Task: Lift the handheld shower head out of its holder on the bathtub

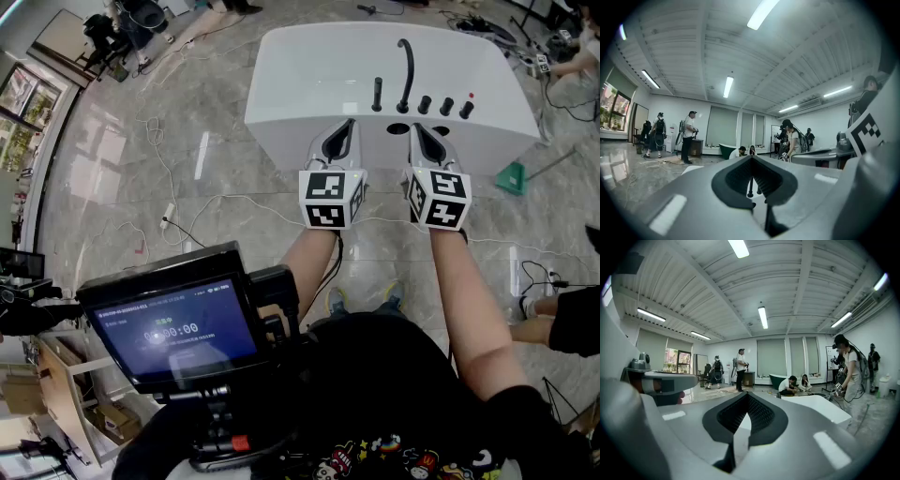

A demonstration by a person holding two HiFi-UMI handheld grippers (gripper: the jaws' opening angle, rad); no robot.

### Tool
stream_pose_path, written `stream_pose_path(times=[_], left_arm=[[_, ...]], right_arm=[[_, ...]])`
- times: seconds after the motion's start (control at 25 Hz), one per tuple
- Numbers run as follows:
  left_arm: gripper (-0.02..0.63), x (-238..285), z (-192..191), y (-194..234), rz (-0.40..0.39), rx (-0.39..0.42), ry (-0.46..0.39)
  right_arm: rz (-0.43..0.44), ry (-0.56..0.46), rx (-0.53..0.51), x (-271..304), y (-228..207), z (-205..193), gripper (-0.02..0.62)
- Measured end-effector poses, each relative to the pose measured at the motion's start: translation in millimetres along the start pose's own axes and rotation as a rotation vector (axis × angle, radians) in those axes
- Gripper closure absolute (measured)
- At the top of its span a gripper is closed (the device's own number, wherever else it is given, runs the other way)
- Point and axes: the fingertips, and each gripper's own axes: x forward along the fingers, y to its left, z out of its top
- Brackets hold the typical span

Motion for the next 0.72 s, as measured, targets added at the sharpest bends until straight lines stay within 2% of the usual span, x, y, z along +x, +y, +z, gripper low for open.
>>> stream_pose_path(times=[0.72], left_arm=[[0.605, -2.2, 5.1, 1.4, -0.002, -0.009, -0.008]], right_arm=[[0.012, -0.017, 0.0, -3.5, 5.0, 0.3, 0.569]])
